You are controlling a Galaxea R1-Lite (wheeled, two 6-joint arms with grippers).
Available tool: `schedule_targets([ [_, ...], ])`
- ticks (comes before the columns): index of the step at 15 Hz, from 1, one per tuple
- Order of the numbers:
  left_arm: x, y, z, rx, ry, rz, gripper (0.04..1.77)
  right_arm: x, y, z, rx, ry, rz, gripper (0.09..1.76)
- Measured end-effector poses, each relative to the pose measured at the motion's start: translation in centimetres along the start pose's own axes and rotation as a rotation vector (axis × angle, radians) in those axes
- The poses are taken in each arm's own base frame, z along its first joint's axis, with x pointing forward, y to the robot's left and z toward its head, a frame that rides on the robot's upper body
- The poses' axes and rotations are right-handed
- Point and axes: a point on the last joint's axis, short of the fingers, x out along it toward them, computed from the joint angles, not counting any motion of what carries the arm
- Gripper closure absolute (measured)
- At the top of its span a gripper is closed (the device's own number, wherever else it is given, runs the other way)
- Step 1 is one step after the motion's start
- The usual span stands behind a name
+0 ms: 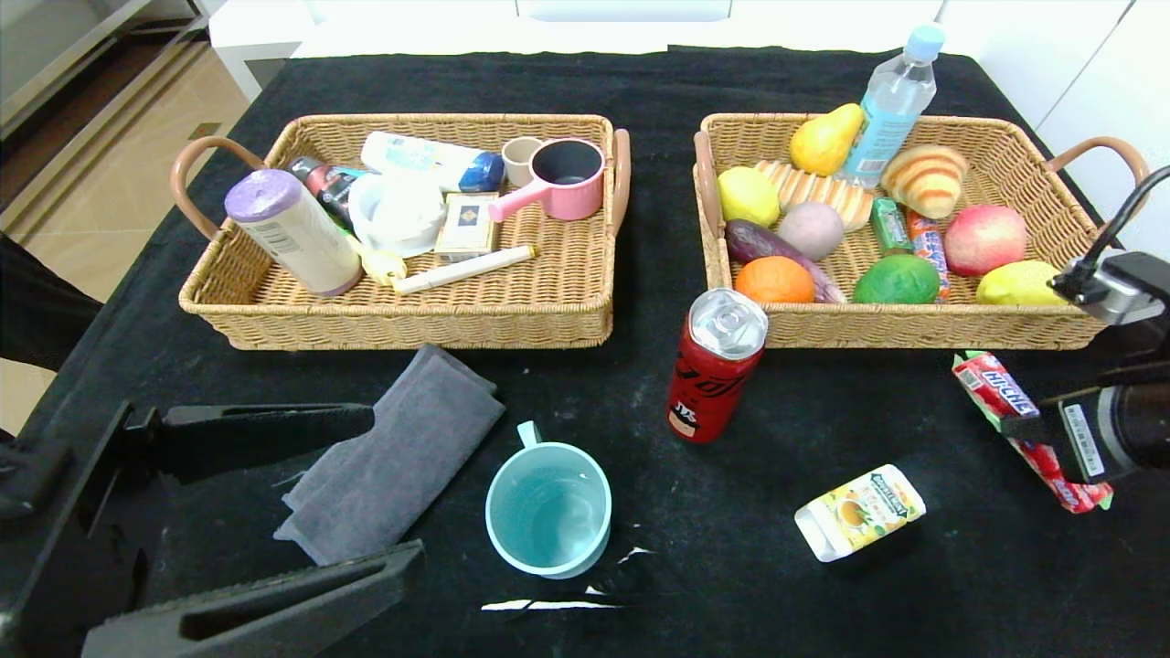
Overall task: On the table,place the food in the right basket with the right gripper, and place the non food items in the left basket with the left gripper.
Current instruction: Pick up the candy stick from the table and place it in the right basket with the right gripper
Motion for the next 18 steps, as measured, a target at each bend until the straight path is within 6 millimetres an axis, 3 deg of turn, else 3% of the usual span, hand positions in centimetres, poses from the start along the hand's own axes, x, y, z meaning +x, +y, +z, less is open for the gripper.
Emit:
schedule_targets([
  [3,0.0,0.0,0.0,0.001,-0.001,0.0,0.09,-2.1,0.6,2.0,-0.008,-0.108,0.01,1.49],
  [9,0.0,0.0,0.1,0.001,-0.003,0.0,0.09,-2.8,1.1,7.6,0.027,-0.277,-0.004,1.49],
  [12,0.0,0.0,0.1,0.003,-0.008,0.002,0.09,-1.8,1.8,10.4,0.05,-0.409,0.01,1.49],
  [18,0.0,0.0,0.1,0.003,-0.007,0.001,0.09,1.3,3.3,13.1,0.086,-0.57,0.042,1.49],
])
